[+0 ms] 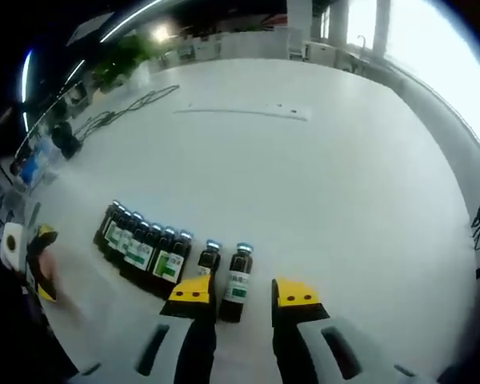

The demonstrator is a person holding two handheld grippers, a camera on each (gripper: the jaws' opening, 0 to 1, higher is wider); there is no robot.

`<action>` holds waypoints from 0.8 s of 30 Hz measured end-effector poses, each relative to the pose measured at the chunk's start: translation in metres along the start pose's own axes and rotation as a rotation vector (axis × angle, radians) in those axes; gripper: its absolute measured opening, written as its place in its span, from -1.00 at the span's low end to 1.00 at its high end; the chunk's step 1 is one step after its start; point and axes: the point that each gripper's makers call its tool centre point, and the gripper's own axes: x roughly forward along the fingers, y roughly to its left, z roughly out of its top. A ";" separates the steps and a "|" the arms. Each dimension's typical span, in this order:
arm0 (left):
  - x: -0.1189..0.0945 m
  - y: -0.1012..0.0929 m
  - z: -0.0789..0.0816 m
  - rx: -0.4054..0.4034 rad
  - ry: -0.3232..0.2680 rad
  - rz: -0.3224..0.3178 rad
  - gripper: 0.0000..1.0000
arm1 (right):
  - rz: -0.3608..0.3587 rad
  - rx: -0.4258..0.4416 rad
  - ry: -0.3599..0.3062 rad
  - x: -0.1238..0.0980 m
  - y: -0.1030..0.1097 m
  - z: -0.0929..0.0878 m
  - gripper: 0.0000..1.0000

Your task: Grip medicine bottles put into box

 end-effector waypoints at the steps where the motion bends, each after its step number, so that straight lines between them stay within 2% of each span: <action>1: 0.000 0.000 0.000 0.001 0.002 -0.001 -0.13 | -0.002 0.002 -0.001 0.000 -0.001 0.001 -0.57; 4: 0.000 -0.001 -0.001 0.002 0.003 -0.002 -0.13 | -0.008 0.016 0.008 0.003 -0.003 0.002 -0.64; 13: 0.000 0.001 0.000 -0.001 0.002 0.002 -0.13 | 0.005 0.025 0.060 0.009 -0.003 -0.006 -0.66; 17: 0.000 0.001 -0.001 0.000 0.002 0.001 -0.13 | -0.001 0.049 0.072 0.010 -0.005 -0.007 -0.85; 24: 0.000 0.000 -0.001 -0.001 0.002 -0.001 -0.13 | -0.006 0.090 0.075 0.009 -0.005 -0.011 -0.86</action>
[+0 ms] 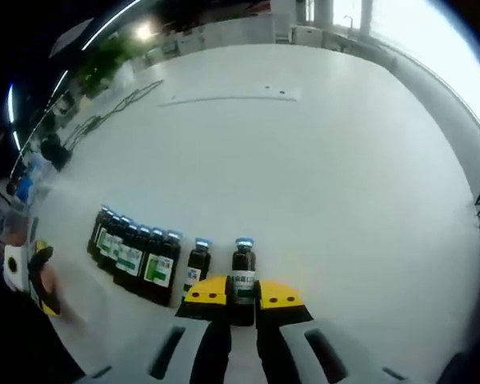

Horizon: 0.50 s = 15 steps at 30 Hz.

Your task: Grip medicine bottles put into box

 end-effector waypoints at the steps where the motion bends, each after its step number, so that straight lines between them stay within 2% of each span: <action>1: 0.000 0.000 0.000 0.000 0.000 0.000 -0.13 | -0.003 -0.003 0.002 0.000 -0.001 0.000 -0.86; 9: 0.000 -0.001 0.000 0.004 0.001 -0.002 -0.13 | -0.019 -0.015 0.000 -0.001 -0.003 0.001 -0.86; 15: 0.000 -0.001 -0.001 0.006 0.003 -0.002 -0.13 | -0.008 0.017 -0.066 -0.016 -0.003 0.016 -0.86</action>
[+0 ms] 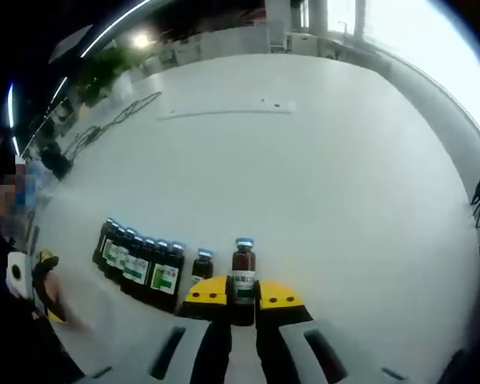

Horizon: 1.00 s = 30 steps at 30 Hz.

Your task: Grip medicine bottles put into box

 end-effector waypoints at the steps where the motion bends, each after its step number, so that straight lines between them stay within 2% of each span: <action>1: 0.000 0.000 0.000 0.001 0.000 0.000 -0.13 | 0.001 0.000 -0.003 -0.002 -0.001 0.001 -0.86; 5: 0.000 0.001 0.000 -0.002 -0.001 0.004 -0.13 | 0.002 0.000 -0.013 -0.009 -0.003 0.002 -0.86; 12: 0.000 0.000 0.000 0.001 0.000 0.002 -0.13 | 0.028 0.000 -0.067 -0.025 -0.001 0.006 -0.86; 17: 0.000 0.000 0.000 0.003 0.000 0.000 -0.13 | 0.037 -0.026 -0.075 -0.034 0.002 0.001 -0.86; 20: 0.000 0.000 0.000 0.003 0.000 0.000 -0.13 | 0.052 -0.026 -0.098 -0.044 0.006 -0.001 -0.86; 25: 0.000 0.000 0.000 0.004 0.001 0.000 -0.13 | 0.075 -0.074 -0.134 -0.055 0.011 -0.004 -0.86; 30: 0.000 0.000 0.000 0.004 0.001 0.000 -0.13 | 0.075 -0.094 -0.146 -0.064 0.011 -0.010 -0.86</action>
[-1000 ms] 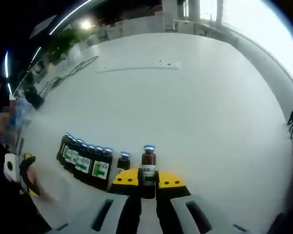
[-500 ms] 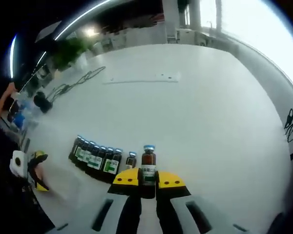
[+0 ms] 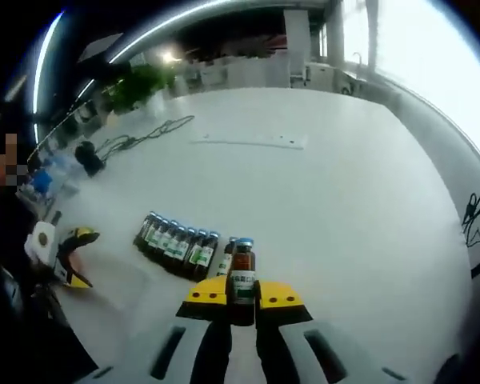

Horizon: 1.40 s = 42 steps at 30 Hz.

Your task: Grip medicine bottles put into box

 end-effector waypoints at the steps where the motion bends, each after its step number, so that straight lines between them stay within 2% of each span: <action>1: 0.000 0.000 0.000 0.001 0.000 0.000 -0.13 | 0.003 -0.003 0.000 -0.002 0.001 -0.001 -0.86; 8: 0.000 0.000 0.000 0.001 0.000 -0.001 -0.13 | 0.037 -0.051 -0.034 -0.016 0.018 -0.003 -0.86; 12: 0.000 -0.001 0.000 0.002 0.000 -0.003 -0.13 | 0.058 -0.106 -0.046 -0.020 0.023 -0.006 -0.86; 18: -0.001 -0.005 0.002 0.014 -0.007 -0.018 -0.13 | 0.092 -0.146 -0.058 -0.028 0.026 -0.016 -0.86; 20: -0.001 -0.008 0.003 0.052 -0.010 -0.007 -0.13 | 0.100 -0.158 -0.064 -0.030 0.026 -0.018 -0.86; 22: -0.004 -0.013 0.006 0.101 -0.019 -0.001 -0.13 | 0.125 -0.222 -0.075 -0.033 0.030 -0.020 -0.86; 24: -0.007 -0.017 0.005 0.065 -0.014 -0.007 -0.13 | 0.136 -0.232 -0.064 -0.034 0.032 -0.024 -0.86; 27: -0.015 -0.019 0.007 0.043 -0.023 0.015 -0.14 | 0.153 -0.249 -0.058 -0.034 0.033 -0.027 -0.87; 28: -0.016 -0.021 0.007 0.041 -0.022 0.011 -0.14 | 0.164 -0.282 -0.062 -0.035 0.034 -0.028 -0.87; 34: -0.014 -0.024 0.006 0.059 -0.018 -0.003 -0.18 | 0.187 -0.291 -0.062 -0.037 0.035 -0.032 -0.87; 39: -0.014 -0.023 0.006 0.039 -0.023 -0.012 -0.18 | 0.195 -0.296 -0.059 -0.038 0.035 -0.039 -0.87; 42: -0.014 -0.025 0.005 0.047 -0.017 -0.019 -0.18 | 0.216 -0.356 -0.055 -0.040 0.041 -0.044 -0.87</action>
